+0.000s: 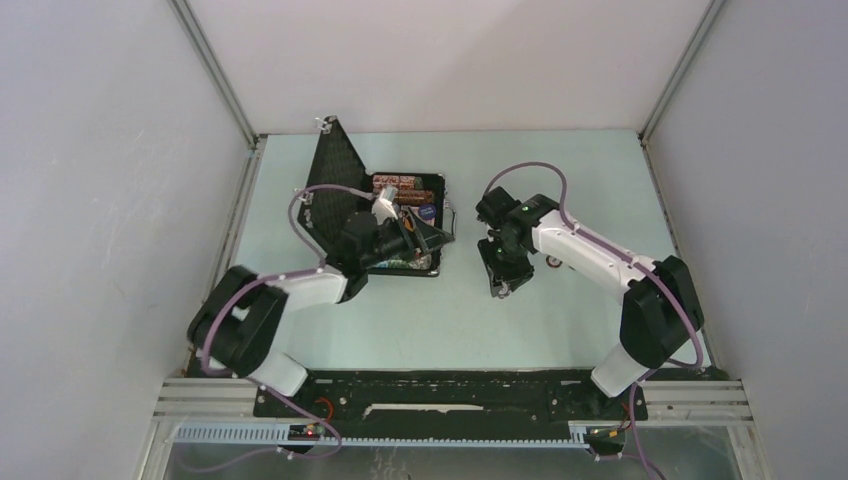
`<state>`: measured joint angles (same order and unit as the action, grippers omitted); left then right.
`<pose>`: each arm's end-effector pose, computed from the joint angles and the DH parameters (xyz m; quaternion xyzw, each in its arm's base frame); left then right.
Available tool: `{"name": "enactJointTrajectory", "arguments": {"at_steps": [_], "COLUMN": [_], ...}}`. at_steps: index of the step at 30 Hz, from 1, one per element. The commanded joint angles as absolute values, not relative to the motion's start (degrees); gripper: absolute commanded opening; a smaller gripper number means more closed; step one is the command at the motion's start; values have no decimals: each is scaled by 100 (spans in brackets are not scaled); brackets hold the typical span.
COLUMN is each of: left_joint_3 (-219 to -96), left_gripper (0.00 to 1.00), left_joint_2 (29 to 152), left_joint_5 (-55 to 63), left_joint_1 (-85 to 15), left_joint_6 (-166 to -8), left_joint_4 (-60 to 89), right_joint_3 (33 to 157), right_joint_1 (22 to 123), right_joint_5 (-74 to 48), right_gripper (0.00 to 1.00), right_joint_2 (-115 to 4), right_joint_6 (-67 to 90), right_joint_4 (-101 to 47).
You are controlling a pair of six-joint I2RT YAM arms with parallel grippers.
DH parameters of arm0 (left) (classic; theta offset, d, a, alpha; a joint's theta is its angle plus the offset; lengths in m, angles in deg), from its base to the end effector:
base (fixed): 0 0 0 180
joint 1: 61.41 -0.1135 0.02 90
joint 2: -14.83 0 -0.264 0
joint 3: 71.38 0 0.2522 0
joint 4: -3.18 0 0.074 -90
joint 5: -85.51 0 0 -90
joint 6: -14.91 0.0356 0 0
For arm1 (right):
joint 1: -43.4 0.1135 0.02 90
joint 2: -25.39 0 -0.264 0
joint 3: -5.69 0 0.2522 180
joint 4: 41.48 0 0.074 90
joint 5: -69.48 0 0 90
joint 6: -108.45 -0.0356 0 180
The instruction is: Pack up texas hold em set
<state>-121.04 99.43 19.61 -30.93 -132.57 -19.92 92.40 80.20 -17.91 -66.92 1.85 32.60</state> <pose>0.2564 -0.1678 0.2100 -0.0493 0.7689 -0.5447 0.3311 0.2403 0.1818 0.2449 -0.1766 0.9799 0.0607 0.0701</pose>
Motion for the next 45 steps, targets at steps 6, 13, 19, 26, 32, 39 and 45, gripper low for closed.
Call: {"name": "enactJointTrajectory", "arguments": {"at_steps": [6,13,19,26,32,39,45], "left_joint_3": [-12573,-12776,-12785,-12834,-12863,-13017,-13102], "left_gripper": [64,60,55,50,45,45,46], "left_joint_2": [11403,11744,11825,11687,11641,11665,11712], "left_joint_5": [3546,3852,3818,3954,4223,4683,5020], "left_joint_1": [-3089,-2828,-2695,-2538,-2450,-2395,-2329], "left_joint_6": [-15159,-15168,-15111,-14732,-14658,-14603,-14534], "left_joint_4": [-4594,-4554,-4450,-4037,-4032,-4010,-3977], "right_joint_3": [10126,10422,10486,10488,10478,10440,10411], "right_joint_1": [8151,8356,8379,8392,8443,8492,8572], "right_joint_5": [-1913,-1969,-1875,-1908,-1896,-1866,-1828], "right_gripper": [0,0,0,0,0,0,0], "right_joint_2": [-6625,-6794,-6764,-6690,-6571,-6526,-6533], "right_joint_6": [490,502,400,409,414,461,579], "right_joint_4": [3616,3704,3680,3676,3678,3685,3674]}}
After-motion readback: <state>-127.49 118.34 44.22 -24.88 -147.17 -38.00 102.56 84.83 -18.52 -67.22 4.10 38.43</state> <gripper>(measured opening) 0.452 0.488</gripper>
